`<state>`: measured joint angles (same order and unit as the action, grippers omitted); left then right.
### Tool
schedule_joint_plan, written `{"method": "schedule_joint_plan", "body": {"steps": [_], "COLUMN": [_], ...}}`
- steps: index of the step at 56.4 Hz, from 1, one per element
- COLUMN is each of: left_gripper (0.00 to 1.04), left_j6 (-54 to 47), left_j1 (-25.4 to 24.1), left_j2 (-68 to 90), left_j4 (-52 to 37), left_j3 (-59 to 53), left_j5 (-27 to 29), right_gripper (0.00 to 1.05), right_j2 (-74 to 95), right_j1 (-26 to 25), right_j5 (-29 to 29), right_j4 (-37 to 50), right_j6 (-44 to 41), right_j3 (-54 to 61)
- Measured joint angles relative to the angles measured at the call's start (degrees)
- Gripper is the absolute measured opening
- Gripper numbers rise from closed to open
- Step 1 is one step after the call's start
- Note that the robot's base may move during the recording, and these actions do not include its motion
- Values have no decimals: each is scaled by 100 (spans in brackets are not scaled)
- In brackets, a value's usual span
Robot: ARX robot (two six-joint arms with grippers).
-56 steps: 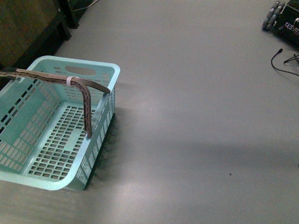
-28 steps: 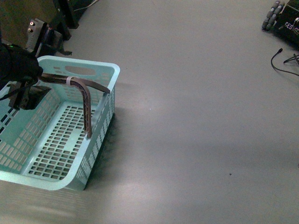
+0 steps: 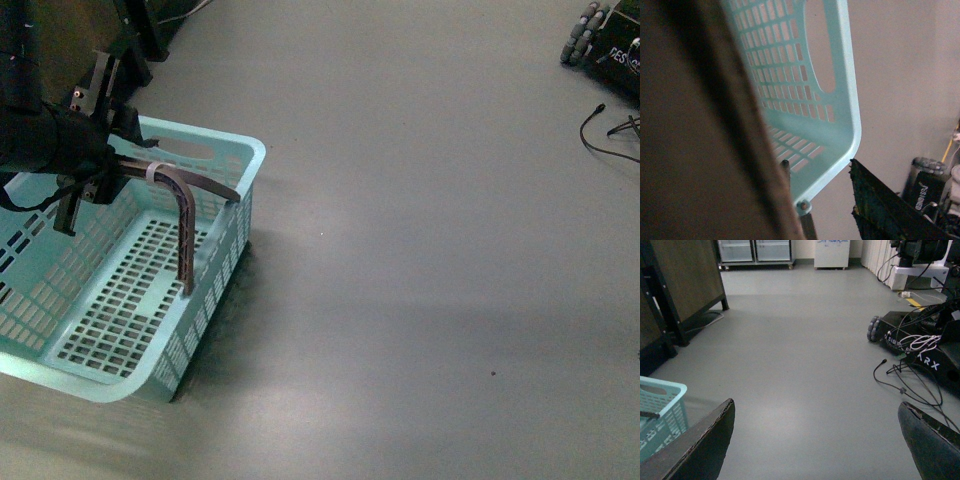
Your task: Pick lemon and mango into basket
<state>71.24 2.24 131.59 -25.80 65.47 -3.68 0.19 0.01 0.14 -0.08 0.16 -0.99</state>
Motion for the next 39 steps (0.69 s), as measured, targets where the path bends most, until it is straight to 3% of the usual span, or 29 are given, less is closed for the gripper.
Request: {"method": "schedule_joint_plan", "body": {"steps": [21,39], "left_gripper": [27,27], "left_j6": [245,719], "left_j1": [-48,79], "left_j2": [-1082,-3877], "left_j4": [330,1290], "left_j3": [-1038,-2109], "left_j5": [111,136], "right_gripper": [96,96], "right_j2": [0,0], "right_j1": [0,0], "right_j5": [0,0], "right_j4": [0,0], "right_j6": [0,0], "right_j3": [0,0]}}
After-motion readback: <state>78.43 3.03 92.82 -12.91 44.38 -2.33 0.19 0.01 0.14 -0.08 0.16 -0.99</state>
